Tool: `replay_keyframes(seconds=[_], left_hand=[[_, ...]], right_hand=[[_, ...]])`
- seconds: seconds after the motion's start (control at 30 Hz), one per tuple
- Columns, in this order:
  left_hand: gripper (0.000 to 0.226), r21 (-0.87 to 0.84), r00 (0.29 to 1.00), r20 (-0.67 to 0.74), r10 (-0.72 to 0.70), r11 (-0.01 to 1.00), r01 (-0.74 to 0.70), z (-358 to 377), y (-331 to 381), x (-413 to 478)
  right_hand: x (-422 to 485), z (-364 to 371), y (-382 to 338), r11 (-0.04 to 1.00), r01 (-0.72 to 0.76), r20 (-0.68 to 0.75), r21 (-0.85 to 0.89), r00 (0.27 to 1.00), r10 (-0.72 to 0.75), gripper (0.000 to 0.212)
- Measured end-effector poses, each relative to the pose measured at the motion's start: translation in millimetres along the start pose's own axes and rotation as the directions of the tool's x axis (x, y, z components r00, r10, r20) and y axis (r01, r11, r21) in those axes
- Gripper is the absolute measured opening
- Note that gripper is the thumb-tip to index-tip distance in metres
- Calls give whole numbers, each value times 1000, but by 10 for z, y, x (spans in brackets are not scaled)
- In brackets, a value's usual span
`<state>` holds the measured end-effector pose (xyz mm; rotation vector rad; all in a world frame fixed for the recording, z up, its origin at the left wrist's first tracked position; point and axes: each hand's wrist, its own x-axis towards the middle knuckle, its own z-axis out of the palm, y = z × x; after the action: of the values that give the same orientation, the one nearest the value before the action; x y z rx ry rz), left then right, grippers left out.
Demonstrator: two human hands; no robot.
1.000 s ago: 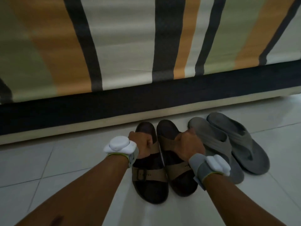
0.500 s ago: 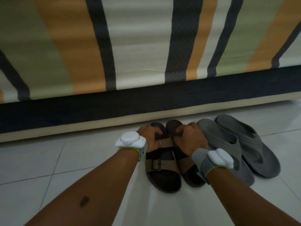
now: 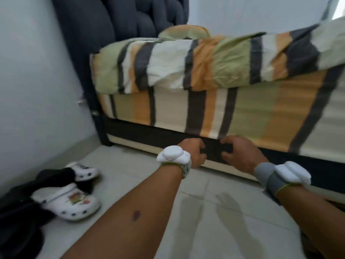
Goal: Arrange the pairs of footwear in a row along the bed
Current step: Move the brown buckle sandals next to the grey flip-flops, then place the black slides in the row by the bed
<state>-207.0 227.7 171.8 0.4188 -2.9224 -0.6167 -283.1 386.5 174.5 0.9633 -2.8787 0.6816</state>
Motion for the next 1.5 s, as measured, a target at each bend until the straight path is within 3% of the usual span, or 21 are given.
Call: replay_keyframes(seconds=[0.23,0.4,0.67,0.8,0.9,0.97,1.07,1.13,1.27,1.4,1.5], left_hand=[[44,40,954,-131,-268,960,275,-1052,-2034,-1019],[44,-17,877,-176,-447,892,451,-1173,-3217,-1560],[35,49,758,-173,-629,763,644,-1203,-4617,-2260],[48,70,690,-267,-673,701,710,-1291,-5245,-2492],[66,105,693,-235,-681,691,715,-1272,-5639,-2381],[72,113,718,-194,-669,711,694,-1267,-5720,-2252],[68,77,749,-30,-661,746,662,-1293,-5891,-2055],[57,73,749,55,-660,751,657,-1298,-6012,-1988],[44,16,798,56,-600,800,600,-1169,-6225,-2013],[39,25,853,51,-519,855,519,-1112,-6173,-2070],[46,100,842,-5,-540,837,538,-1153,-6102,-2088]], right_hand=[[154,952,-2311,956,285,127,68,948,-292,47],[230,1830,-3351,917,390,208,85,893,-399,46],[121,3168,-4222,892,431,378,140,809,-450,42],[90,3686,-4689,846,495,437,197,728,-528,38],[358,3963,-5102,822,540,416,180,716,-561,34],[542,3994,-5260,824,549,333,142,757,-562,29],[881,4122,-5485,814,577,237,69,783,-575,33],[1072,4239,-5571,793,610,340,16,742,-578,46],[1236,4461,-5669,665,739,560,-106,597,-574,66],[1264,4465,-5694,541,807,645,-237,547,-533,53],[1237,4377,-5668,495,819,646,-289,549,-530,47]])
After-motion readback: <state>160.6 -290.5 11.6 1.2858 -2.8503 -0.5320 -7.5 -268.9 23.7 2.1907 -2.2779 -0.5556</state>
